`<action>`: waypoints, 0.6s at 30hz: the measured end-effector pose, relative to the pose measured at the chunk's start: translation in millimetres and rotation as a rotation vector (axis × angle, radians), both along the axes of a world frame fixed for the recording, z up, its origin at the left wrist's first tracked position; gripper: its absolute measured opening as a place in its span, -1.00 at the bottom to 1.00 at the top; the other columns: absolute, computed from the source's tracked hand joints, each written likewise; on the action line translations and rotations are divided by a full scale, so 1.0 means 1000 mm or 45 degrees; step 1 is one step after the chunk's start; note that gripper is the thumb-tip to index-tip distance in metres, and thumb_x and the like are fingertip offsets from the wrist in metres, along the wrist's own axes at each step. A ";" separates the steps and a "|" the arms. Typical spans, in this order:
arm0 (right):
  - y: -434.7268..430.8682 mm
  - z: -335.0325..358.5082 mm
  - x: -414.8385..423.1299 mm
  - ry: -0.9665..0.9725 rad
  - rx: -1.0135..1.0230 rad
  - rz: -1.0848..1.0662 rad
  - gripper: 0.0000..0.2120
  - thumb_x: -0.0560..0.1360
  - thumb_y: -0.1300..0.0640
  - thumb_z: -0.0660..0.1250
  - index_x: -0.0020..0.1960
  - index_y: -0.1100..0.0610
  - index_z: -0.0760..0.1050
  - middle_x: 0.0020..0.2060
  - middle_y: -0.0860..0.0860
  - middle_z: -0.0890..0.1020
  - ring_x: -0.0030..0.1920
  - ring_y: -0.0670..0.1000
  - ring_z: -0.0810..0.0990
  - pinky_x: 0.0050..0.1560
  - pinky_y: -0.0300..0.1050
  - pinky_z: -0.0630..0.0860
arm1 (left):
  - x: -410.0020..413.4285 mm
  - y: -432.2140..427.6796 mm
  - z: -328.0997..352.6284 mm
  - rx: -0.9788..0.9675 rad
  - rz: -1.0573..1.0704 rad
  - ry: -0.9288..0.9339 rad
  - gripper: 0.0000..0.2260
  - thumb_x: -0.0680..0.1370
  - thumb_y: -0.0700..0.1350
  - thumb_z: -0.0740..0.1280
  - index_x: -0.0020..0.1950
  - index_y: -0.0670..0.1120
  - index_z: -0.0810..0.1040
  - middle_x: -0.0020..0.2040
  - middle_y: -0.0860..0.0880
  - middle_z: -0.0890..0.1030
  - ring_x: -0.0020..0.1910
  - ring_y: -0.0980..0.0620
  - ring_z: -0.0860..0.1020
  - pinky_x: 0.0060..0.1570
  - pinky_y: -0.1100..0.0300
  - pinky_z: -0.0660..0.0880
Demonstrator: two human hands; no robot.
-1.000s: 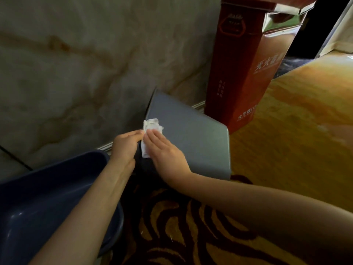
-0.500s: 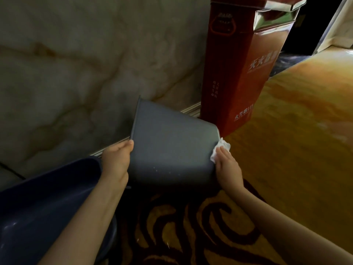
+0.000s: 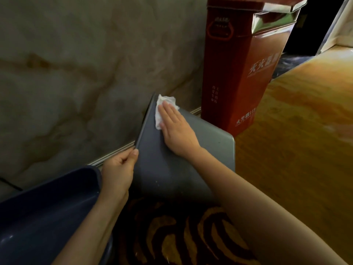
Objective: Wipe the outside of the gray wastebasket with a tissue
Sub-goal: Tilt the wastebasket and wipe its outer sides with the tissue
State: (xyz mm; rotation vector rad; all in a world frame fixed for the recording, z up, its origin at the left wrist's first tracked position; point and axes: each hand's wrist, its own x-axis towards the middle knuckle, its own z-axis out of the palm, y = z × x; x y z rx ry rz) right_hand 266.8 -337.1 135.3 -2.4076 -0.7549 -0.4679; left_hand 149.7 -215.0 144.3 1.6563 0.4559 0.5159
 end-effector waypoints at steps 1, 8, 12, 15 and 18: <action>-0.010 -0.001 0.005 0.009 0.013 -0.016 -0.54 0.61 0.18 0.06 0.47 0.25 0.08 0.49 0.20 0.14 0.51 0.10 0.06 0.51 -0.03 -0.02 | 0.001 -0.001 0.001 0.008 -0.008 -0.008 -0.74 0.50 -0.21 0.30 0.18 -0.17 0.55 -0.10 0.02 0.61 -0.09 0.11 0.55 -0.06 0.34 0.47; -0.118 -0.056 0.015 0.419 0.092 -0.439 -0.58 0.61 0.21 0.01 0.47 0.16 0.11 0.45 0.14 0.28 0.45 0.12 0.21 0.42 0.00 0.15 | 0.002 -0.002 0.004 -0.131 -0.011 -0.012 -0.80 0.50 -0.24 0.29 0.07 -0.03 0.55 -0.23 0.06 0.62 -0.20 0.16 0.54 -0.12 0.27 0.47; -0.127 -0.062 0.015 0.538 0.142 -0.533 -0.57 0.62 0.20 0.00 0.48 0.13 0.08 0.45 0.14 0.27 0.45 0.15 0.22 0.41 0.11 0.21 | 0.002 -0.002 0.005 -0.148 -0.026 0.033 -0.80 0.50 -0.23 0.29 -0.20 0.03 0.61 -0.46 0.23 0.64 -0.19 0.15 0.56 -0.08 0.26 0.49; -0.095 -0.047 -0.001 0.320 0.157 -0.364 -0.57 0.60 0.28 0.03 0.45 0.25 0.13 0.44 0.20 0.28 0.46 0.16 0.19 0.45 0.00 0.04 | 0.003 -0.001 0.005 -0.168 -0.013 0.051 -0.79 0.50 -0.22 0.30 -0.26 0.04 0.60 -0.48 0.23 0.63 -0.22 0.14 0.56 -0.12 0.24 0.49; -0.041 -0.032 -0.030 0.093 0.060 -0.026 -0.58 0.54 0.35 0.08 0.39 0.40 0.19 0.40 0.35 0.27 0.44 0.30 0.19 0.45 -0.02 -0.07 | 0.005 0.000 0.004 -0.182 0.024 0.074 -0.84 0.49 -0.20 0.31 -0.22 -0.02 0.63 -0.48 0.18 0.62 -0.25 0.14 0.56 -0.18 0.23 0.49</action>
